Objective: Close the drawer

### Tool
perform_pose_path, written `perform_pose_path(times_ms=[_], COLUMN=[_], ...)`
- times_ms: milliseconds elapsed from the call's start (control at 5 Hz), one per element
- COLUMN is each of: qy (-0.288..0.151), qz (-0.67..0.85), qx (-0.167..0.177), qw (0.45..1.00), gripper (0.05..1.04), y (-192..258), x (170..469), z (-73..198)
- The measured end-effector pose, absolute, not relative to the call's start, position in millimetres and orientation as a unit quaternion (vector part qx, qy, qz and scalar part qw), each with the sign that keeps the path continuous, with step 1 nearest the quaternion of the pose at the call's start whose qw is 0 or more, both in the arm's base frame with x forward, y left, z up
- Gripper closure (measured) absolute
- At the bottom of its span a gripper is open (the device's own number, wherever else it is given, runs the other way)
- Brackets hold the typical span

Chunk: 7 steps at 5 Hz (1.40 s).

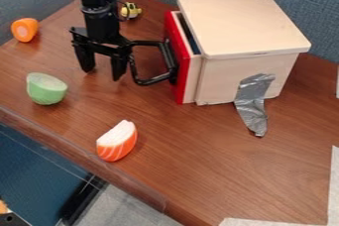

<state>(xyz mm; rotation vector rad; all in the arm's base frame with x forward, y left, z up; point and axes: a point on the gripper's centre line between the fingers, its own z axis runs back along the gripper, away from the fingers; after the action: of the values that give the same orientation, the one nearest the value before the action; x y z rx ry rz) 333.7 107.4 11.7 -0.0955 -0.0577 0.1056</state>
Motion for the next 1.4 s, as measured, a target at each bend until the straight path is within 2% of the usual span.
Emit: perform_pose_path(times_ms=[600, 1000, 1200, 1400], qy=[-0.032, -0.036, -0.068, -0.081], qz=[0.058, 0.076, 0.126, 0.163], qx=[-0.059, -0.049, -0.05, -0.042], qw=[0.996, 0.995, 0.988, 0.982], gripper=[0.084, 0.083, 0.083, 0.083], y=[94.9, 114.1, 149.6, 175.6], x=[361.7, 355.2, 342.8, 324.9], z=[16.1, 22.1, 54.0, 81.0])
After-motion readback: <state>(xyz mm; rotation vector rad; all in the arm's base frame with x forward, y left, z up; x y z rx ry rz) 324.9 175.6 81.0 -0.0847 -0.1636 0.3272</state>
